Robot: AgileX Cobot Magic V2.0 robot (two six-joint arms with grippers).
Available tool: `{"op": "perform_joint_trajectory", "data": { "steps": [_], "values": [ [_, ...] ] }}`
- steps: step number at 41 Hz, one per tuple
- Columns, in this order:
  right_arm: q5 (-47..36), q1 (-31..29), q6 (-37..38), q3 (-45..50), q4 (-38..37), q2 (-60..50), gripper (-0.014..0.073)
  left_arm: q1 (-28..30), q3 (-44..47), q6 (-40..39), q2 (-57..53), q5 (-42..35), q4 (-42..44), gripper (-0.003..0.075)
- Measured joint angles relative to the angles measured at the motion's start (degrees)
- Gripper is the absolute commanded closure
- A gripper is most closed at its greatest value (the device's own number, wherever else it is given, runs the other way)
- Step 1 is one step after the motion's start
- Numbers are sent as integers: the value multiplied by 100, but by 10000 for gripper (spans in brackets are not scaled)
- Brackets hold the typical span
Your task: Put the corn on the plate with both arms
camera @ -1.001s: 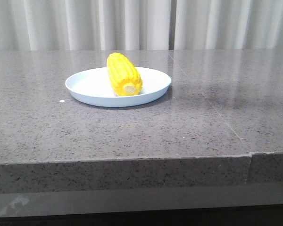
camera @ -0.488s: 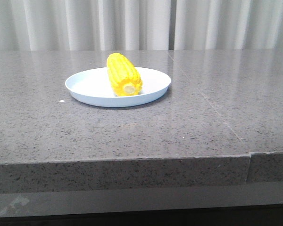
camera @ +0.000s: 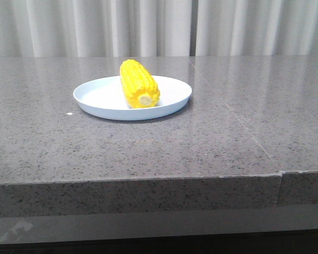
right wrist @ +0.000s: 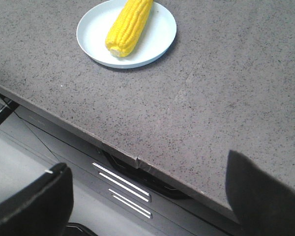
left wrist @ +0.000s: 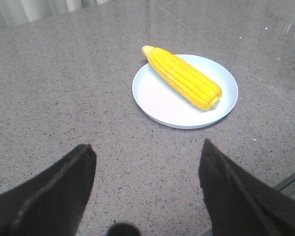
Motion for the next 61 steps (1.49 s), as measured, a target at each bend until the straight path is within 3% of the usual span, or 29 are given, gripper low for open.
{"op": "perform_joint_trajectory", "data": {
  "steps": [5, 9, 18, 21, 23, 53, 61],
  "values": [
    [-36, 0, 0, 5, 0, -23, -46, 0, 0, 0, 0, 0, 0, 307],
    [-107, 0, 0, 5, 0, -23, 41, 0, 0, 0, 0, 0, 0, 409],
    [-190, 0, 0, 5, 0, -23, 495, 0, 0, 0, 0, 0, 0, 667],
    [-192, 0, 0, 5, 0, -23, 602, 0, 0, 0, 0, 0, 0, 738],
    [-202, 0, 0, 5, 0, -23, 659, 0, 0, 0, 0, 0, 0, 740],
    [-202, 0, -13, 5, 0, -23, 662, 20, 82, 0, -81, -95, 0, 740],
    [-202, 0, -13, 5, 0, -23, 662, 719, 597, 0, -857, -561, 57, 740]
  ]
}}
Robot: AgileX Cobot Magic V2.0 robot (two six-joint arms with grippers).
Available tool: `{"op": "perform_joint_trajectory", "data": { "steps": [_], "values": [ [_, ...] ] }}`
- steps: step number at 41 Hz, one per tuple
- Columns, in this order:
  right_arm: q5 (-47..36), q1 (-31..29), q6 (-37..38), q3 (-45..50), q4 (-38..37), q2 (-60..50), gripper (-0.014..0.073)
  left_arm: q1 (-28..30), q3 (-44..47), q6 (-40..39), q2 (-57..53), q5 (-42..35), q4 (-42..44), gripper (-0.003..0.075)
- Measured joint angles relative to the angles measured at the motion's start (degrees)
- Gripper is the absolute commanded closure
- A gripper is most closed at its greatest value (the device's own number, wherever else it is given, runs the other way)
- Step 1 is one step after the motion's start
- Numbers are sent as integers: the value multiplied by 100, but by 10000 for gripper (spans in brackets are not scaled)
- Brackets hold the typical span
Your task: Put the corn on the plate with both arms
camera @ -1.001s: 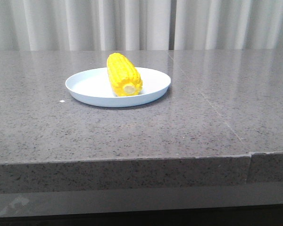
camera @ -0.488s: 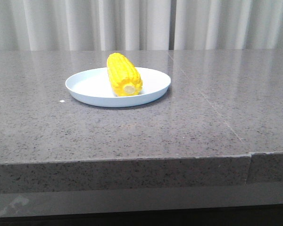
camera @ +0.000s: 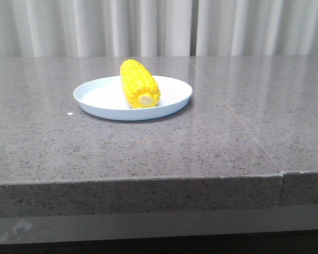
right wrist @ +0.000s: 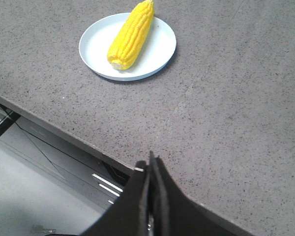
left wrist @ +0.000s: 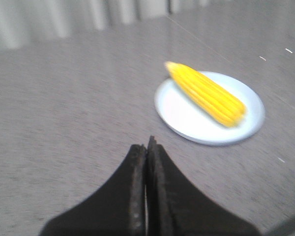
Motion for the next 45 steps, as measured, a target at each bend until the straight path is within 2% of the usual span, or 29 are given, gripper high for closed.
{"op": "perform_joint_trajectory", "data": {
  "steps": [8, 16, 24, 31, 39, 45],
  "values": [
    [0, 0, 0, 0, 0, 0, 662, 739, 1004, 0, -1108, -502, 218, 740],
    [0, 0, 0, 0, 0, 0, 662, 1262, 2369, 0, -1861, -1622, 267, 740],
    [0, 0, 0, 0, 0, 0, 662, 1313, 3259, 0, -2544, -2142, 373, 740],
    [0, 0, 0, 0, 0, 0, 662, 1377, 3737, -120, -2633, -2521, 415, 740],
    [0, 0, 0, 0, 0, 0, 662, 1377, 4171, -203, -2633, -3022, 415, 740],
    [0, 0, 0, 0, 0, 0, 662, 1389, 4170, -217, -2633, -3493, 415, 740]
  ]
}}
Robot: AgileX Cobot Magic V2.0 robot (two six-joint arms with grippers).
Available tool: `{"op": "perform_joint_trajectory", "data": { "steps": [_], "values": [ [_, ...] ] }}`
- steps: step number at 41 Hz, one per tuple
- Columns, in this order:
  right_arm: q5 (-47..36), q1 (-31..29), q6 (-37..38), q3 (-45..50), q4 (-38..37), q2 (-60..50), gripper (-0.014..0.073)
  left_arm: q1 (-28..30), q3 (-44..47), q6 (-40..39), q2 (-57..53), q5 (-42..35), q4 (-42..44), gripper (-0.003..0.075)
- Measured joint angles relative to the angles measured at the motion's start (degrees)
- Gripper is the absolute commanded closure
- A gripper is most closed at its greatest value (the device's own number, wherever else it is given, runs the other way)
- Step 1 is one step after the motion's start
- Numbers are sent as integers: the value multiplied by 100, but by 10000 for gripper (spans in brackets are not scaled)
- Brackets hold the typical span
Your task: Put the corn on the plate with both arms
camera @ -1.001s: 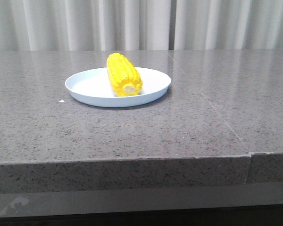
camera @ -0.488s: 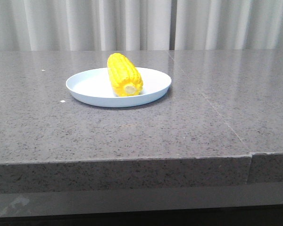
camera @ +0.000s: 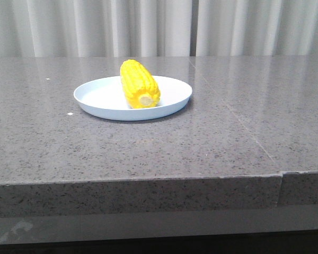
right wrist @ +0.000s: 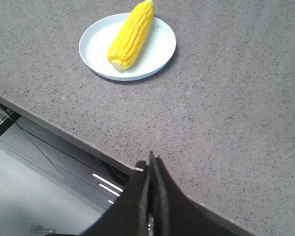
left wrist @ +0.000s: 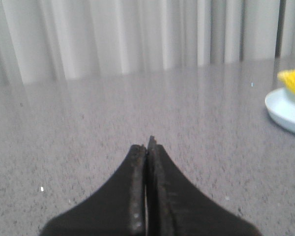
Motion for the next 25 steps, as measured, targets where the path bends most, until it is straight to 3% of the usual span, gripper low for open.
{"op": "perform_joint_trajectory", "data": {
  "steps": [25],
  "values": [
    [0, 0, 0, 0, 0, 0, 662, 292, 0, 0, 0, -257, 0, 740]
  ]
}}
